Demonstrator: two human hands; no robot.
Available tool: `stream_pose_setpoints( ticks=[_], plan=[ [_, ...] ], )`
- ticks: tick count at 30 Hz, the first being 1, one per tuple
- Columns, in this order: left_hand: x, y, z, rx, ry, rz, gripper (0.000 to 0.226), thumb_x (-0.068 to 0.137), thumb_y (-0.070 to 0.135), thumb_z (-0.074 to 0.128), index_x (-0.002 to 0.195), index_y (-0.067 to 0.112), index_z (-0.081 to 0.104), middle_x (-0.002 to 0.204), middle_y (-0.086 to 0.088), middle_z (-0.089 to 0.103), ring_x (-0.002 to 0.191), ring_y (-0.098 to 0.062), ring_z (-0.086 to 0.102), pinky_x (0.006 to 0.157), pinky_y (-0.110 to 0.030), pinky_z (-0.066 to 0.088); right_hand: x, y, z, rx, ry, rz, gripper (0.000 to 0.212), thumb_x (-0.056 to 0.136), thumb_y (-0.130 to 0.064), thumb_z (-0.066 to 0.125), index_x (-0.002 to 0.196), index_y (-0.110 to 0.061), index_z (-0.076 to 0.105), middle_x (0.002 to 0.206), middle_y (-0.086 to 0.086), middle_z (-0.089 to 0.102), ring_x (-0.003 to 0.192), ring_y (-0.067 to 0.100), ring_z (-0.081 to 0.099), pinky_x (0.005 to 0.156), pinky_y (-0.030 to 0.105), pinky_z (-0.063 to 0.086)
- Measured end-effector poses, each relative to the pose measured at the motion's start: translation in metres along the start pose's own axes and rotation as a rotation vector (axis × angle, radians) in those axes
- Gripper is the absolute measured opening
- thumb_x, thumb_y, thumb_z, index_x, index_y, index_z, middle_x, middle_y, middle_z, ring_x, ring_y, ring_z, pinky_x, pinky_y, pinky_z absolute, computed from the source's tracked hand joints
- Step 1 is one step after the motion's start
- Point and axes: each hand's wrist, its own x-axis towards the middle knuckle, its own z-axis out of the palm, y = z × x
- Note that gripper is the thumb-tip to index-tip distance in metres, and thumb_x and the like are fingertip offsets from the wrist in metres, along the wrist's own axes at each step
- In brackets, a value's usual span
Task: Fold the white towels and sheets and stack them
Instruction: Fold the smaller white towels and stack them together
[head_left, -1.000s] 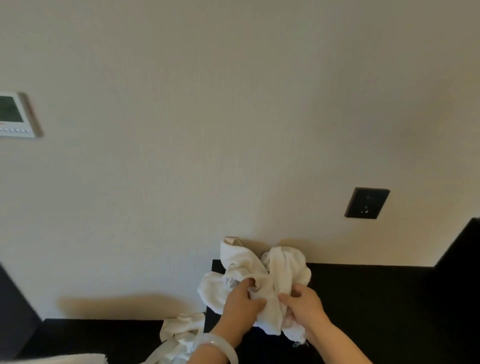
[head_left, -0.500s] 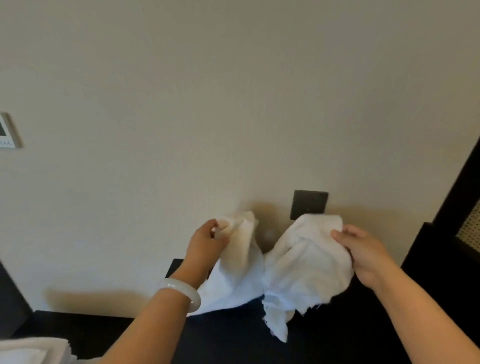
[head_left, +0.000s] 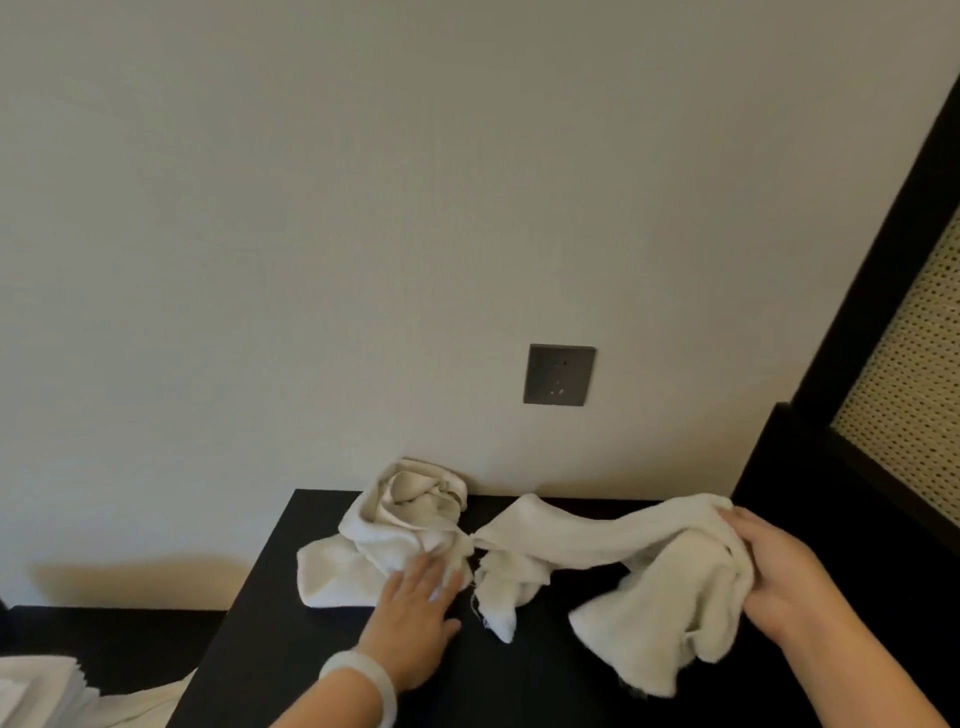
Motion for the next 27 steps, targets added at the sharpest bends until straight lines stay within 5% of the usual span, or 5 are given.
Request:
stream_pose_setpoints(
  ticks=[4, 9, 17, 21, 27],
  plan=[
    [0.024, -0.009, -0.017, 0.017, 0.061, -0.186, 0.063, 0.103, 0.035, 0.038, 0.157, 0.019, 0.011, 0.163, -0.007, 0.011, 0.151, -0.028, 0.007, 0.120, -0.044, 0.014, -0.007, 0.004, -0.001, -0.306, -0.135, -0.008, 0.039, 0.082, -0.008, 0.072, 0.119, -0.008, 0.060, 0.108, 0.018, 0.071, 0.097, 0.033, 0.070, 0.078, 0.047, 0.057],
    [0.050, 0.039, -0.036, -0.124, 0.219, -0.072, 0.041, 0.098, 0.033, 0.049, 0.136, 0.019, 0.043, 0.139, -0.002, 0.046, 0.125, -0.019, 0.046, 0.103, -0.032, 0.041, -0.007, 0.012, 0.003, -0.819, 0.062, -0.194, 0.075, 0.077, 0.010, 0.073, 0.140, -0.019, 0.044, 0.132, 0.005, 0.053, 0.121, 0.026, 0.053, 0.100, 0.047, 0.048],
    [0.083, 0.059, -0.028, -0.572, 0.135, -0.235, 0.064, 0.095, 0.032, 0.059, 0.152, 0.024, 0.029, 0.147, -0.005, 0.039, 0.133, -0.027, 0.040, 0.108, -0.037, 0.037, 0.001, -0.009, 0.015, -1.142, 0.062, -0.572, 0.009, 0.097, -0.021, 0.057, 0.088, -0.021, 0.059, 0.097, -0.004, 0.056, 0.081, 0.004, 0.051, 0.067, 0.026, 0.041],
    [0.088, 0.048, -0.043, -0.644, 0.090, -0.164, 0.014, 0.100, 0.020, 0.048, 0.103, 0.020, 0.061, 0.099, 0.001, 0.062, 0.087, -0.012, 0.056, 0.083, -0.026, 0.050, -0.006, -0.036, 0.018, -1.013, 0.153, -0.639, 0.013, 0.098, -0.035, 0.057, 0.093, -0.027, 0.065, 0.087, -0.008, 0.064, 0.080, 0.009, 0.057, 0.069, 0.030, 0.043],
    [0.070, 0.042, -0.129, -1.006, 0.460, 0.035, 0.019, 0.096, 0.022, 0.058, 0.077, 0.026, 0.059, 0.065, 0.014, 0.060, 0.059, 0.003, 0.051, 0.057, -0.012, 0.038, -0.003, -0.082, 0.039, -0.917, 0.209, -0.636, 0.006, 0.090, -0.034, 0.068, 0.084, -0.031, 0.066, 0.085, -0.008, 0.063, 0.075, 0.006, 0.055, 0.055, 0.023, 0.037]
  ],
)
